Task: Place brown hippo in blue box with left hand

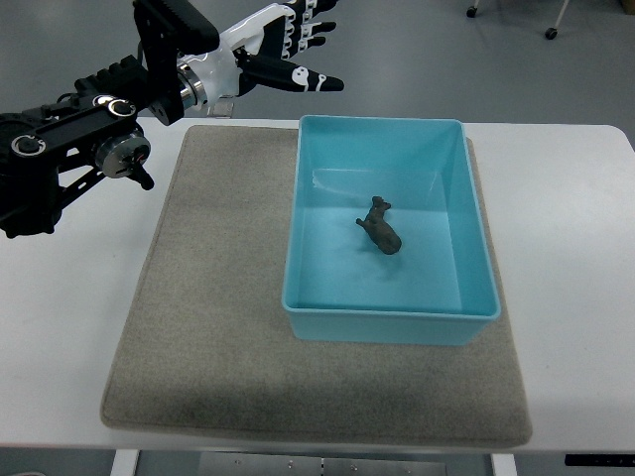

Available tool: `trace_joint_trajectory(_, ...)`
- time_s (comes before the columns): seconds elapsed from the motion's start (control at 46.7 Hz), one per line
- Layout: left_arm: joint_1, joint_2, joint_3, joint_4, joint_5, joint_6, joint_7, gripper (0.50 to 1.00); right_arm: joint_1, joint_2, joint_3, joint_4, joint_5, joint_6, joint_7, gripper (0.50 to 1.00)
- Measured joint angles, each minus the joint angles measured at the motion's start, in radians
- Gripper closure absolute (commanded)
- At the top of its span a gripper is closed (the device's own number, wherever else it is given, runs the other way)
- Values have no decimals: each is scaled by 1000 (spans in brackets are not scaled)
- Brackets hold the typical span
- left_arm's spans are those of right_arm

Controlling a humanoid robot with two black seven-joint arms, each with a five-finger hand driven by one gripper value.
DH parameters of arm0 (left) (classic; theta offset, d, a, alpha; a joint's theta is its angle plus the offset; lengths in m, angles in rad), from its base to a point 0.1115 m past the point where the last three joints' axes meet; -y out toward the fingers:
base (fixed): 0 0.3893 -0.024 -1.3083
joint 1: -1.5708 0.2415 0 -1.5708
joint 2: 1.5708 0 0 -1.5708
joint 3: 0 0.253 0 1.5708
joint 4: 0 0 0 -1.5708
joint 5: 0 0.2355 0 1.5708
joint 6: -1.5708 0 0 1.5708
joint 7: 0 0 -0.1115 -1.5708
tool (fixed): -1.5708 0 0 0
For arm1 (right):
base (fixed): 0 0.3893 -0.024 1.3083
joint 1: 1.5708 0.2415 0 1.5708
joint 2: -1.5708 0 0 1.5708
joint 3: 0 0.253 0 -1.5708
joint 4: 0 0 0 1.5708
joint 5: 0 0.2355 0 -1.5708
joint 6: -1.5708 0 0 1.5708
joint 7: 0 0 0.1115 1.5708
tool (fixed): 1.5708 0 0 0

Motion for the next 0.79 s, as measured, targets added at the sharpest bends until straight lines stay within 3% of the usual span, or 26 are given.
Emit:
trace_joint_trajectory(0.214, 101, 1, -76, 142, -155, -221, 18, 500, 0, 0, 0, 0, 0, 0, 0, 564)
trace_joint_trajectory(0.364, 134, 0, -89, 257, -302, -374, 124, 500, 0, 0, 0, 0, 0, 0, 0, 564)
trace_joint_trajectory(0.642, 237, -6, -257, 365, -507, -389, 438, 500, 0, 0, 0, 0, 0, 0, 0, 564)
trace_joint_trajectory(0.792, 267, -8, -358, 372, -513, -389, 494, 500, 0, 0, 0, 0, 0, 0, 0, 564)
